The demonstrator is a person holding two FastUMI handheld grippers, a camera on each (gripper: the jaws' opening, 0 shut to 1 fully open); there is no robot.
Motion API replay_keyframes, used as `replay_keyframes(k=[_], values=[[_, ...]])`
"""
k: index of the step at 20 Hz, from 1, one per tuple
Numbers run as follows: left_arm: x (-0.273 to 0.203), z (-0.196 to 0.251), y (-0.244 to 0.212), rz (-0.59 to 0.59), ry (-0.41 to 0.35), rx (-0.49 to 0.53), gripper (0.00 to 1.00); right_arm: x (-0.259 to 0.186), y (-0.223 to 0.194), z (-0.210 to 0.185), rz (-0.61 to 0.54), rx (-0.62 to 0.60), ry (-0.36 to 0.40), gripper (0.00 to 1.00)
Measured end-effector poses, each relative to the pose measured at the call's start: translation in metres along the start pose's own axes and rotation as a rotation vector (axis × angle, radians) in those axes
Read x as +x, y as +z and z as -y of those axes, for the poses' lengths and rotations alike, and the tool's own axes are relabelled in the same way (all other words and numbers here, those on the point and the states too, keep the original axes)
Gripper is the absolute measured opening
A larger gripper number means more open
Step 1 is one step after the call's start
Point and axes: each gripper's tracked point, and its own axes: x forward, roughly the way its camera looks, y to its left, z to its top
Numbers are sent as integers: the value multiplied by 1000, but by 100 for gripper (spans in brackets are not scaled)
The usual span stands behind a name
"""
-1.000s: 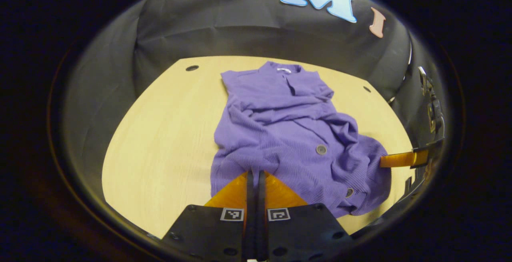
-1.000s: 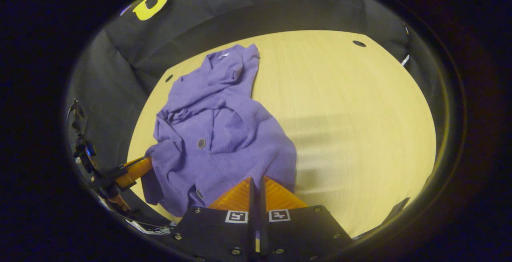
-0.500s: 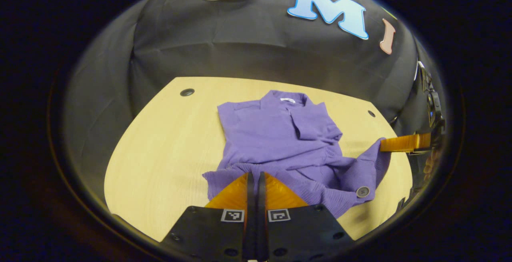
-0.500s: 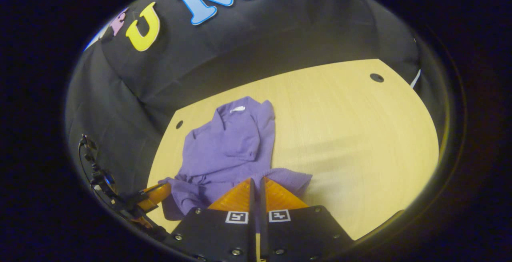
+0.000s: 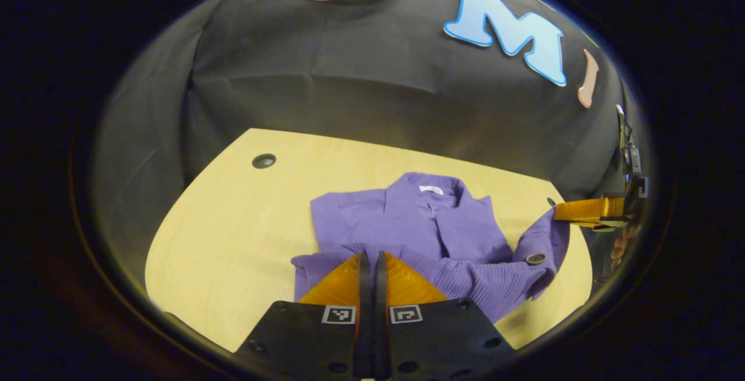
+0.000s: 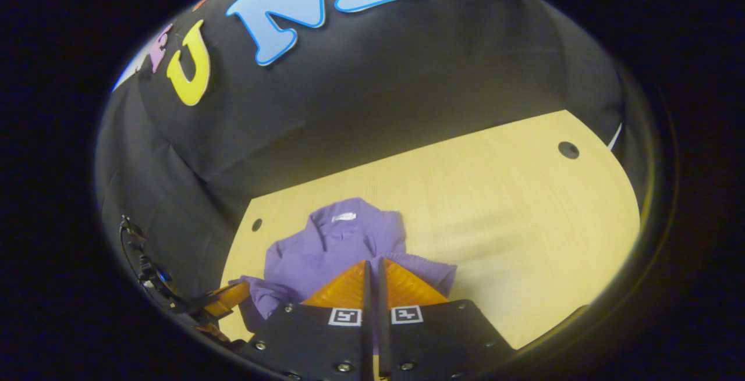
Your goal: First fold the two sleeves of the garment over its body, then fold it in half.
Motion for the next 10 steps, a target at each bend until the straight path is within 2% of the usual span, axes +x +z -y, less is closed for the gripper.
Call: replay_keyframes(k=[5, 10], values=[[46, -7, 53, 52, -3, -81, 7, 36, 39, -1, 59, 5, -7, 4], [93, -15, 83, 105, 3, -64, 7, 69, 63, 10, 113, 15, -40, 4]])
